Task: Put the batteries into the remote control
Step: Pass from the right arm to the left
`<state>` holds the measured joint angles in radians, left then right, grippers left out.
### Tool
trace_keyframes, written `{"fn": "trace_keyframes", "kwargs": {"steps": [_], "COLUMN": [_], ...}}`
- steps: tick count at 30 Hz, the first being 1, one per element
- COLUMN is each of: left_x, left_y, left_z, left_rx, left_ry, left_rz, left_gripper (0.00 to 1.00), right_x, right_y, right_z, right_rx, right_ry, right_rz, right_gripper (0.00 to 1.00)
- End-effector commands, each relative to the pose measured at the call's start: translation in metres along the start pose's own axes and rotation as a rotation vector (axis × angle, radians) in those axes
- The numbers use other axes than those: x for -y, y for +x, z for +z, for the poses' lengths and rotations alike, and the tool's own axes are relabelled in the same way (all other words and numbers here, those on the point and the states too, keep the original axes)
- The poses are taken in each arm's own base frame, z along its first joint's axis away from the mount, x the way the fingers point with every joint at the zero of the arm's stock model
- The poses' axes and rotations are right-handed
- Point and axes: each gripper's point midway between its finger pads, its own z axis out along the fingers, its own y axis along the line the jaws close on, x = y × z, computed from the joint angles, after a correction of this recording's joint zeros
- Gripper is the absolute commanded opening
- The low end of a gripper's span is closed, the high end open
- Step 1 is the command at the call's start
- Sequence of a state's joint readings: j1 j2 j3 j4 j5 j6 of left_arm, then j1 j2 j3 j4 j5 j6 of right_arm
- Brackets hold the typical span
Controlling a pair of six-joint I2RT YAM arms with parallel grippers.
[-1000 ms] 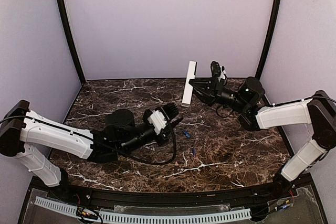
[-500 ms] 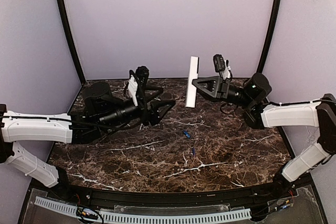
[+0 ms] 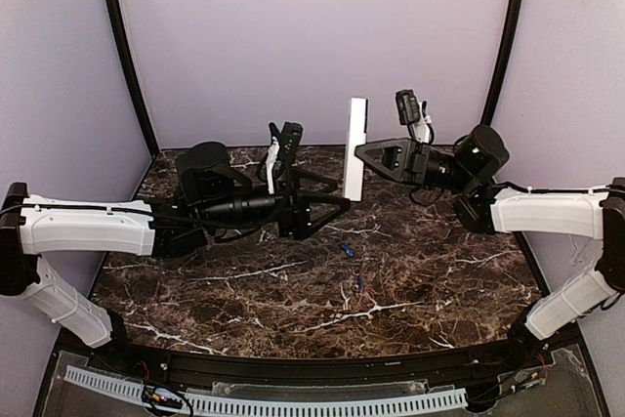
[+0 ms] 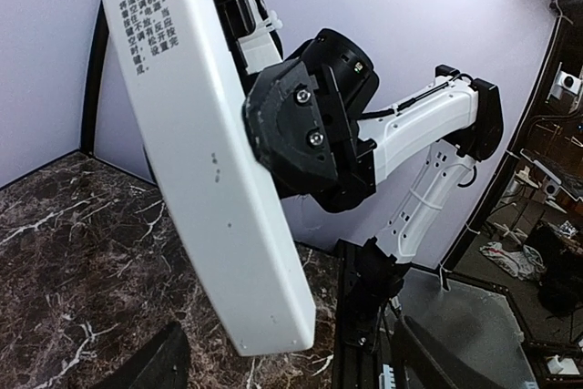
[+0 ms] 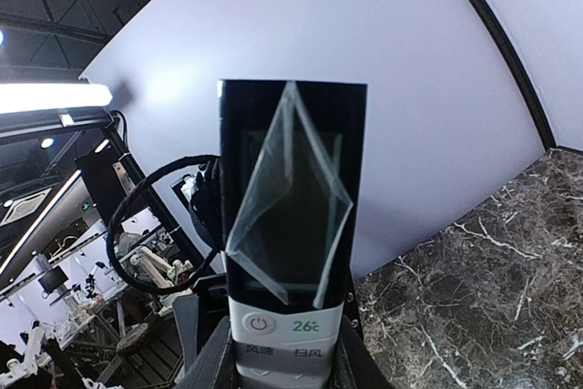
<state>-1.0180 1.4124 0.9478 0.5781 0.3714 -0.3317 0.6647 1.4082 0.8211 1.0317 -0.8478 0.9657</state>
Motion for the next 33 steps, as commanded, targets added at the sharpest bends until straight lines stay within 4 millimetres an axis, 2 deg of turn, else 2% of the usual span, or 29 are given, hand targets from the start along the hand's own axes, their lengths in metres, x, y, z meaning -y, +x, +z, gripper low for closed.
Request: {"fn": "trace_keyframes", "kwargs": {"steps": [1, 10, 19, 20, 21, 22, 23, 24, 25, 29, 30, 33], "left_x": [0.007, 0.002, 0.005, 0.005, 0.006, 0.006, 0.007, 0.008, 0.010, 0.015, 0.017, 0.010], "left_y": [-0.013, -0.017, -0.023, -0.022, -0.022, -0.022, -0.021, -0.019, -0.017, -0.005, -0.005, 0.012], "left_z": [0.005, 0.016, 0.013, 0.012, 0.011, 0.009, 0.008, 0.007, 0.004, -0.011, -0.014, -0.035], "left_rx": [0.024, 0.052, 0.075, 0.073, 0.072, 0.069, 0.062, 0.049, 0.031, -0.070, -0.089, -0.215], "left_ry": [0.048, 0.045, 0.051, 0.049, 0.048, 0.047, 0.046, 0.052, 0.054, 0.046, 0.046, -0.024], "left_rz": [-0.026, -0.034, -0.003, 0.000, 0.007, 0.012, 0.027, 0.036, 0.065, 0.168, 0.226, 0.300], "left_gripper": [0.75, 0.65, 0.30, 0.25, 0.23, 0.19, 0.17, 0.14, 0.13, 0.10, 0.09, 0.08], "right_x": [-0.018, -0.026, -0.025, -0.026, -0.026, -0.026, -0.025, -0.026, -0.028, -0.029, -0.024, -0.024], "right_y": [-0.007, -0.004, -0.002, -0.002, -0.002, -0.001, 0.000, 0.000, 0.000, -0.001, 0.005, 0.008], "right_z": [0.007, 0.012, 0.012, 0.011, 0.011, 0.011, 0.010, 0.009, 0.008, 0.000, -0.005, -0.021], "right_rx": [0.002, -0.010, -0.023, -0.025, -0.028, -0.034, -0.044, -0.049, -0.060, -0.119, -0.154, -0.185], "right_ry": [-0.066, -0.108, -0.102, -0.099, -0.096, -0.090, -0.083, -0.073, -0.060, 0.050, 0.106, 0.206], "right_rz": [-0.069, -0.078, -0.078, -0.078, -0.078, -0.080, -0.081, -0.091, -0.106, -0.192, -0.191, -0.254], "right_gripper": [0.00, 0.00, 0.00, 0.05, 0.15, 0.33, 0.47, 0.59, 0.65, 0.76, 0.78, 0.82]}}
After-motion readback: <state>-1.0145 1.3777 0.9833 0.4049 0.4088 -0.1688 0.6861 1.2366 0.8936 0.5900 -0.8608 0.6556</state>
